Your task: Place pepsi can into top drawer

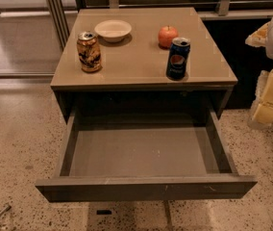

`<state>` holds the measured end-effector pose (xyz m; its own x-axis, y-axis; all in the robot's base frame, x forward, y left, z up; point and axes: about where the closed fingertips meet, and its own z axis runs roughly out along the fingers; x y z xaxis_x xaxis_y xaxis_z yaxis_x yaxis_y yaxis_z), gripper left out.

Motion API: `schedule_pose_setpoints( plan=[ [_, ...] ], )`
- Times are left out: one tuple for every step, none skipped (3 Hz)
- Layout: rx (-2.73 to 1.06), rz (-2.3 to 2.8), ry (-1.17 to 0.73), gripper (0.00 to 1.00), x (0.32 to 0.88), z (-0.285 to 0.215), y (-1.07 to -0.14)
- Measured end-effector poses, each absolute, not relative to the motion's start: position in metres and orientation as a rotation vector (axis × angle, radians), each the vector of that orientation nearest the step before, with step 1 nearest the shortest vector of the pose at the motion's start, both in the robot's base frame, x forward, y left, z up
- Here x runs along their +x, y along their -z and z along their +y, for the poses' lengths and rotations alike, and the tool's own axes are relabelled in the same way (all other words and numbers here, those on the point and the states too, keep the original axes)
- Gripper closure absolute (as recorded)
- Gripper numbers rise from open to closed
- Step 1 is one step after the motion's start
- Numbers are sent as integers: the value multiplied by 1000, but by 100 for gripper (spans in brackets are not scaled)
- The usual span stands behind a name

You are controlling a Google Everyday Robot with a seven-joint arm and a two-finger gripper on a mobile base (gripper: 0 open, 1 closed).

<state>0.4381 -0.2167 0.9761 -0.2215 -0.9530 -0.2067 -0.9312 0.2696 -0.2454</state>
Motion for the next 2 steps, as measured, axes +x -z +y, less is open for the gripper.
schedule_pose_setpoints(
  plan=[
    [-1720, 2221, 105, 0, 443, -217, -976],
    [-1714, 2192, 107, 0, 479, -217, -963]
  ],
)
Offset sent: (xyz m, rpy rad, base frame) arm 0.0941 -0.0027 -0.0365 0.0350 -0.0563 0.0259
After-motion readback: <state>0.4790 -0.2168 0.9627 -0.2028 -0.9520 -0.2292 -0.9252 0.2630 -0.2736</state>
